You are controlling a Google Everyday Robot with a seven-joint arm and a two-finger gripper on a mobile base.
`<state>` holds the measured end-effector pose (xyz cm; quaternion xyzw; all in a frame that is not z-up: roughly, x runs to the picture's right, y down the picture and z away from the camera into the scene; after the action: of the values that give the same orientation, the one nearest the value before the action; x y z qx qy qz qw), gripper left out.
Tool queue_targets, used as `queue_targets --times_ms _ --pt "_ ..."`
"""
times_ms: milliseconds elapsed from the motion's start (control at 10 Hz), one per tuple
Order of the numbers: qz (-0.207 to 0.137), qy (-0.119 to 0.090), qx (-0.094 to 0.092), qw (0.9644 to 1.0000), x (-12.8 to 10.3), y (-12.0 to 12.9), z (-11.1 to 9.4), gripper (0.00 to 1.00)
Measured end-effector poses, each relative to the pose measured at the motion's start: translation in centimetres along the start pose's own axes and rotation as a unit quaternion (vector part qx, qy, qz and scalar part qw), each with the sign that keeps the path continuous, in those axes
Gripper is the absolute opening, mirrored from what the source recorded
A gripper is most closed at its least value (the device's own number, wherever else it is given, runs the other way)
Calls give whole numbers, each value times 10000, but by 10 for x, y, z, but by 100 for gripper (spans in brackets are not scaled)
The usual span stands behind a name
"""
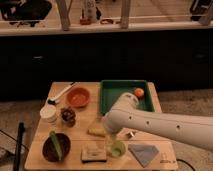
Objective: Place banana in red bowl
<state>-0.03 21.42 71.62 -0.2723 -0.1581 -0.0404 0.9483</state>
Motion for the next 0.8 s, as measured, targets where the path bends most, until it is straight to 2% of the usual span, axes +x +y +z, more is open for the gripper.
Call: queue_targets --times_ms 500,800 --pt "-73 -233 -33 9997 -12 -18 19 80" --pt "-129 -281 -112 9995 -15 -22 31 80"
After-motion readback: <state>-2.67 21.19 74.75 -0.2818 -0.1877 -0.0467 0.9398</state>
